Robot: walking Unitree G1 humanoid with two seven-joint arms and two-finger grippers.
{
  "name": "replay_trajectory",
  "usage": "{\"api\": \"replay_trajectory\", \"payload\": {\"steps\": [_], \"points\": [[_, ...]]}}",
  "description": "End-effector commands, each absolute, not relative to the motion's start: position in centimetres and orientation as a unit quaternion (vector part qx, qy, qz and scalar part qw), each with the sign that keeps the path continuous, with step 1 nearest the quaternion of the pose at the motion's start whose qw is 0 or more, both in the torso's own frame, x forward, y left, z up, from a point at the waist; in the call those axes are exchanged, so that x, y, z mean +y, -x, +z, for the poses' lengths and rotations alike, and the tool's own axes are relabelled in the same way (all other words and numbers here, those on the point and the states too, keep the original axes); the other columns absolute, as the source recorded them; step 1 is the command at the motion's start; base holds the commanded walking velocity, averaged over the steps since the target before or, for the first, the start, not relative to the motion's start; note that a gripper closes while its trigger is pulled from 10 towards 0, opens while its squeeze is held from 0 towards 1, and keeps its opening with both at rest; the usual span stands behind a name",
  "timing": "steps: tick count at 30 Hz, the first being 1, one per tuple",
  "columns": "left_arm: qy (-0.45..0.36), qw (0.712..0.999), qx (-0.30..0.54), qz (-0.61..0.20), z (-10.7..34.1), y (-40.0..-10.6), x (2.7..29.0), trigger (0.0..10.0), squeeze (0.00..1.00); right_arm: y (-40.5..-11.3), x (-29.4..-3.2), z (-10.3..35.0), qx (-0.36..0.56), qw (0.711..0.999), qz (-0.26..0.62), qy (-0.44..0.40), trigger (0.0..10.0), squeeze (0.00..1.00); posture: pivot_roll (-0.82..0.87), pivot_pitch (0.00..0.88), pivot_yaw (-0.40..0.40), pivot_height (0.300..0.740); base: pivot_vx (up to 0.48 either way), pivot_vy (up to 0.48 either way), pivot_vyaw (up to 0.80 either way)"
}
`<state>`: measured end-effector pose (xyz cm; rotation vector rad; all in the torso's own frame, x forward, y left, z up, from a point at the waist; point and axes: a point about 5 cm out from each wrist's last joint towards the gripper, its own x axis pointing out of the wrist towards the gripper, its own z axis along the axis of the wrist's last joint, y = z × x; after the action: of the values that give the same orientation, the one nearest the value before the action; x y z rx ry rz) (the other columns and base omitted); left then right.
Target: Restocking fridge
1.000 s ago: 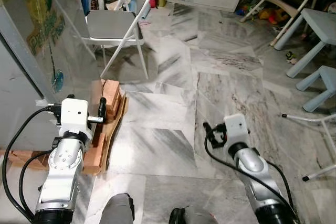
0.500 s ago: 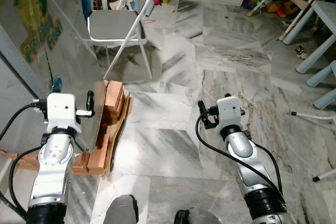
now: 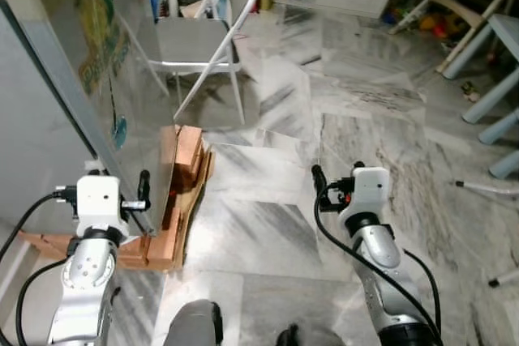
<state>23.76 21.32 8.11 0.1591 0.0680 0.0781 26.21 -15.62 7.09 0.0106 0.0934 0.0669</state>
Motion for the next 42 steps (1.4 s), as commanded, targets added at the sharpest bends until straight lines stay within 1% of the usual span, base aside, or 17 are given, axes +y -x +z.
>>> {"api": "replay_trajectory", "payload": {"steps": [1, 5, 9, 15, 17, 22, 26, 31, 33, 35, 42], "points": [[-0.08, 0.996, 0.026, 0.022, 8.1, -23.9, 20.5, 10.0, 0.0, -26.1, -16.5, 7.0, 0.053, 0.998, 0.019, -0.003, 10.0, 0.0, 0.08, 0.082, -0.085, 0.74, 0.0, 0.48, 0.0], [-0.074, 0.997, 0.018, 0.019, 8.4, -24.3, 20.2, 10.0, 0.0, -26.2, -16.3, 6.9, 0.058, 0.998, 0.021, 0.011, 10.0, 0.0, 0.09, 0.079, -0.097, 0.74, 0.0, 0.467, 0.0], [-0.064, 0.998, 0.012, -0.012, 8.7, -24.5, 19.6, 10.0, 0.0, -26.5, -16.4, 6.6, 0.072, 0.997, 0.015, 0.037, 10.0, 0.0, 0.1, 0.077, -0.105, 0.74, 0.0, 0.0, 0.0], [-0.074, 0.997, 0.011, -0.008, 8.7, -25.1, 20.0, 10.0, 0.0, -26.7, -16.1, 6.7, 0.071, 0.997, 0.019, 0.024, 10.0, 0.0, 0.1, 0.082, -0.104, 0.74, 0.0, 0.0, 0.0], [-0.072, 0.997, 0.01, -0.002, 8.9, -25.9, 20.1, 10.0, 0.0, -26.6, -16.0, 6.8, 0.071, 0.997, 0.018, 0.024, 10.0, 0.0, 0.1, 0.088, -0.104, 0.74, 0.0, 0.0, 0.0], [-0.055, 0.998, -0.002, -0.027, 9.7, -27.7, 19.8, 10.0, 0.0, -26.4, -15.9, 6.8, 0.074, 0.997, 0.016, 0.031, 10.0, 0.0, 0.09, 0.098, -0.101, 0.74, 0.0, 0.0, 0.0], [-0.057, 0.998, -0.006, -0.03, 10.0, -28.4, 19.7, 10.0, 0.0, -26.3, -16.1, 6.8, 0.076, 0.997, 0.015, 0.028, 10.0, 0.0, 0.08, 0.106, -0.103, 0.74, 0.0, 0.0, 0.0], [-0.058, 0.998, -0.011, -0.009, 10.2, -30.4, 19.6, 10.0, 0.0, -25.8, -16.6, 7.2, 0.074, 0.997, 0.018, 0.032, 10.0, 0.0, 0.05, 0.121, -0.106, 0.74, 0.0, 0.0, 0.0], [-0.066, 0.998, -0.007, 0.006, 10.2, -30.9, 20.0, 10.0, 0.0, -25.6, -16.8, 7.2, 0.075, 0.996, 0.017, 0.033, 10.0, 0.0, 0.04, 0.126, -0.107, 0.74, 0.0, 0.0, 0.0], [-0.058, 0.998, -0.003, 0.013, 10.1, -31.4, 20.1, 10.0, 0.0, -25.3, -17.1, 7.3, 0.076, 0.996, 0.016, 0.035, 10.0, 0.0, 0.03, 0.13, -0.105, 0.74, 0.0, 0.0, 0.0], [-0.054, 0.998, -0.006, 0.041, 10.1, -31.9, 20.6, 10.0, 0.0, -24.9, -17.4, 7.4, 0.079, 0.996, 0.013, 0.039, 10.0, 0.0, 0.02, 0.136, -0.104, 0.74, 0.0, 0.0, 0.0]]}}
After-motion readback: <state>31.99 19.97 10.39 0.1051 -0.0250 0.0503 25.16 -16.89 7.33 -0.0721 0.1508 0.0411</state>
